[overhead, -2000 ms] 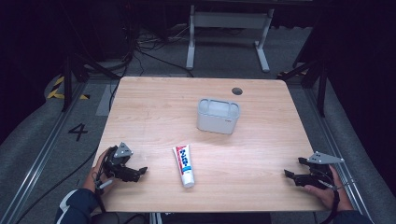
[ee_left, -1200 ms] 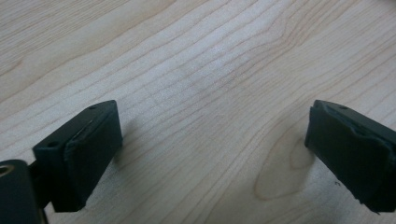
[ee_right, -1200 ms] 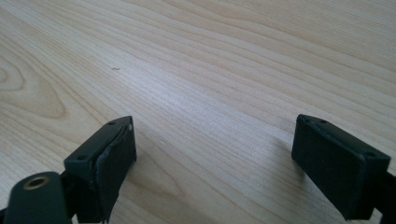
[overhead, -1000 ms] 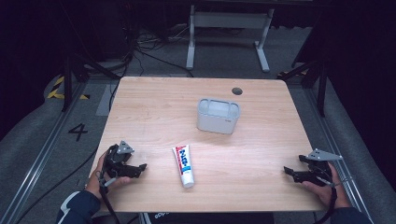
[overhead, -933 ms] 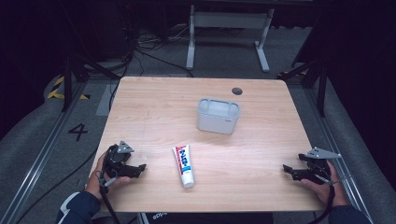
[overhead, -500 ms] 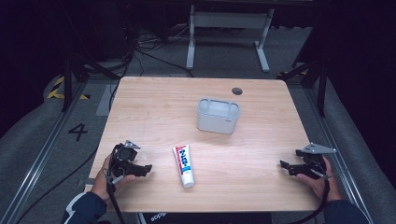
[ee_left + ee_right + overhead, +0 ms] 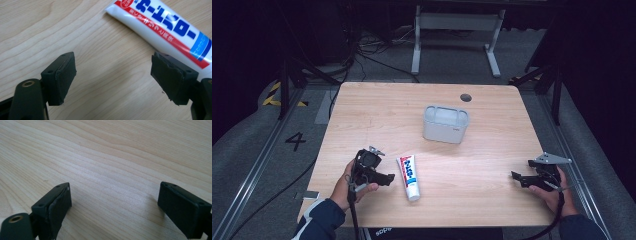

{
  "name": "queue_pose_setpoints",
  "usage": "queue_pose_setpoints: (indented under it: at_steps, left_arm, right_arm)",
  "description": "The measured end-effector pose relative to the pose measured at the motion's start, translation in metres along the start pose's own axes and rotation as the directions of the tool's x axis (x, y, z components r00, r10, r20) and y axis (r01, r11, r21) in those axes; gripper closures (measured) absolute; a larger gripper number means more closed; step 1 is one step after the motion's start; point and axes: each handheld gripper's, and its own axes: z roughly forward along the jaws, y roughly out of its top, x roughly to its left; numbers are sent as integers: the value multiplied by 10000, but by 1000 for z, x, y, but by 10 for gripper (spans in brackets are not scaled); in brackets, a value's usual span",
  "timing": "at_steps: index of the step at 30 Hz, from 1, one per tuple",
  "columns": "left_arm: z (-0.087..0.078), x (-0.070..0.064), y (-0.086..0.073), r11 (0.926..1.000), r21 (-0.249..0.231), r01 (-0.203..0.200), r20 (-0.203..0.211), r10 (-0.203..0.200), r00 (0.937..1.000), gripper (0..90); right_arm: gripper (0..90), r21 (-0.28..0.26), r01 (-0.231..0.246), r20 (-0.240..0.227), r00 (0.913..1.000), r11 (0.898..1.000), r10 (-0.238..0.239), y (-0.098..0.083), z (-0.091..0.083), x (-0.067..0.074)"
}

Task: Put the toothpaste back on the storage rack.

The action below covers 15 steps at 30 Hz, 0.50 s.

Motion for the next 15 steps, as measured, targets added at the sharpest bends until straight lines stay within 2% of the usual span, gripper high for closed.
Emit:
queue_pose_setpoints:
  at_steps: [5,7,12,15]
  left_arm:
    - [5,-9,8,9999,145,-27,-105,28,9999,215]
    - [7,-14,13,10000,-22,25,116,-24,9999,214]
    - [10,-24,21,9999,-56,-87,224,88,9997,202]
    - [14,-29,27,9999,-35,163,68,-163,9998,190]
  right_arm:
    - [118,-3,-3,-3,10000,10000,3,0,0,0]
    - [119,-1,-1,-10,10000,10000,1,0,0,0]
    - [119,-2,12,-23,10000,10000,-12,0,0,0]
    - [120,-8,12,-19,10000,10000,-12,0,0,0]
